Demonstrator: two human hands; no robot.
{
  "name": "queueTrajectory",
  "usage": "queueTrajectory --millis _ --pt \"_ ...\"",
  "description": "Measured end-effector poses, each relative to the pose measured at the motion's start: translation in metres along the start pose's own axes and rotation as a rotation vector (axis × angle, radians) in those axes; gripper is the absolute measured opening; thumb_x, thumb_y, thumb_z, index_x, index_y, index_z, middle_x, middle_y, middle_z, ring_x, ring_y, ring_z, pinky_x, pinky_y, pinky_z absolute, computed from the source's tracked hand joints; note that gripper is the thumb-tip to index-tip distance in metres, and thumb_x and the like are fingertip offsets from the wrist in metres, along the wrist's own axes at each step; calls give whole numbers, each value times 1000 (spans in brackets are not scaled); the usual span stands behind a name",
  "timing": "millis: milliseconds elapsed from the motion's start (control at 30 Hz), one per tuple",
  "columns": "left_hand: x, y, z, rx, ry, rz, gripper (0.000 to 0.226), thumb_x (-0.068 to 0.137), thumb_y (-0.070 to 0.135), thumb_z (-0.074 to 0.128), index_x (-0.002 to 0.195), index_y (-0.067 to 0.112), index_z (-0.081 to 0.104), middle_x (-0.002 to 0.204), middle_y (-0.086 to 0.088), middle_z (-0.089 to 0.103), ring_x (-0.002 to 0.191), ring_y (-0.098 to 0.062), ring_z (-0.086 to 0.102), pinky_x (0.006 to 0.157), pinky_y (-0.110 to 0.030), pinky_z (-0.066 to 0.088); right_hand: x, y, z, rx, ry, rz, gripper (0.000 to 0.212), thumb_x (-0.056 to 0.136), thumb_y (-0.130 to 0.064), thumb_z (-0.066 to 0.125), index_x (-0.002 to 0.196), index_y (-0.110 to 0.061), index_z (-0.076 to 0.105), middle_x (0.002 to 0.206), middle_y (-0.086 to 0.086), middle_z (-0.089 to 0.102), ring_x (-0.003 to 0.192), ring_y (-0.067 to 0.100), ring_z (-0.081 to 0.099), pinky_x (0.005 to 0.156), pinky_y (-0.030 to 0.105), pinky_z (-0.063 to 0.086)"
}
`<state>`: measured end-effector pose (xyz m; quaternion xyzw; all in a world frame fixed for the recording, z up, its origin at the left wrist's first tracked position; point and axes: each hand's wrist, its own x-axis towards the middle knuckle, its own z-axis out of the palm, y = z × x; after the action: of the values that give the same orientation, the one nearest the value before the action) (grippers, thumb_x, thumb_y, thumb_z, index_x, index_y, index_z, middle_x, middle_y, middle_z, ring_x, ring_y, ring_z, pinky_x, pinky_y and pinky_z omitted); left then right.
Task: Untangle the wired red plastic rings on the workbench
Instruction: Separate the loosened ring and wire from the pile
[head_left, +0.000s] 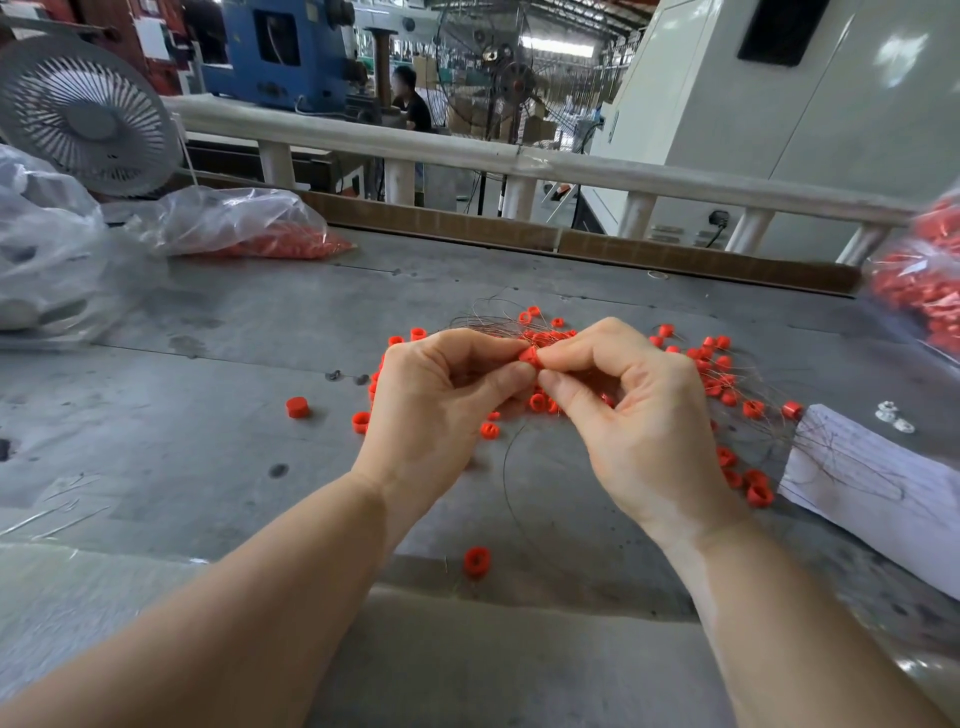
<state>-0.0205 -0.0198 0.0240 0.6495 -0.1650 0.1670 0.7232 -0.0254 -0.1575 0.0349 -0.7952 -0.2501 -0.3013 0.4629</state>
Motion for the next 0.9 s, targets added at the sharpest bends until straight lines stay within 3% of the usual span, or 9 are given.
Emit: queueTrajectory --millis 133,267,367,500,600,733,900 --pt "1 -1 1 -115 -21 -76 20 77 -5 66 86 13 71 78 4 74 73 -7 70 67 -14 52 -1 1 5 -73 65 -53 11 78 6 67 84 -2 72 81 7 64 78 10 61 72 18 49" --pt "3 -3 0 -301 -59 -225 25 62 16 72 87 12 73 84 -6 74 74 -11 69 68 -17 53 -1 2 7 -153 75 -117 13 79 6 64 86 -1 73 84 7 65 79 18 64 73 28 52" --pt "5 -4 0 -375 -47 -275 27 64 12 67 90 4 69 81 -8 74 71 -12 70 66 -17 54 0 1 5 -129 58 -122 14 79 6 65 85 -3 74 85 4 67 81 11 62 75 20 50" --pt "6 -3 0 -457 -95 -332 28 69 10 60 95 1 66 77 -6 72 68 -10 69 64 -16 55 1 -2 2 -7 73 20 23 80 7 66 85 -15 71 80 -9 68 77 -1 62 69 7 43" --pt "6 -4 1 -489 -145 -348 23 72 11 58 92 5 68 80 -6 73 71 -10 69 67 -18 56 2 -3 2 14 104 61 24 81 6 65 83 -18 69 79 -15 66 73 -3 61 66 6 41" --pt "6 -6 1 -529 -114 -376 17 70 13 59 74 16 76 75 2 71 70 -4 67 65 -16 55 2 -2 2 15 141 64 24 81 5 65 82 -19 68 78 -14 66 70 1 61 64 8 41" --pt "6 -7 1 -537 -155 -379 18 71 18 60 76 22 77 70 7 69 65 0 63 64 -15 53 2 -3 2 8 153 60 24 81 5 65 82 -19 69 77 -12 66 71 4 61 64 8 42"
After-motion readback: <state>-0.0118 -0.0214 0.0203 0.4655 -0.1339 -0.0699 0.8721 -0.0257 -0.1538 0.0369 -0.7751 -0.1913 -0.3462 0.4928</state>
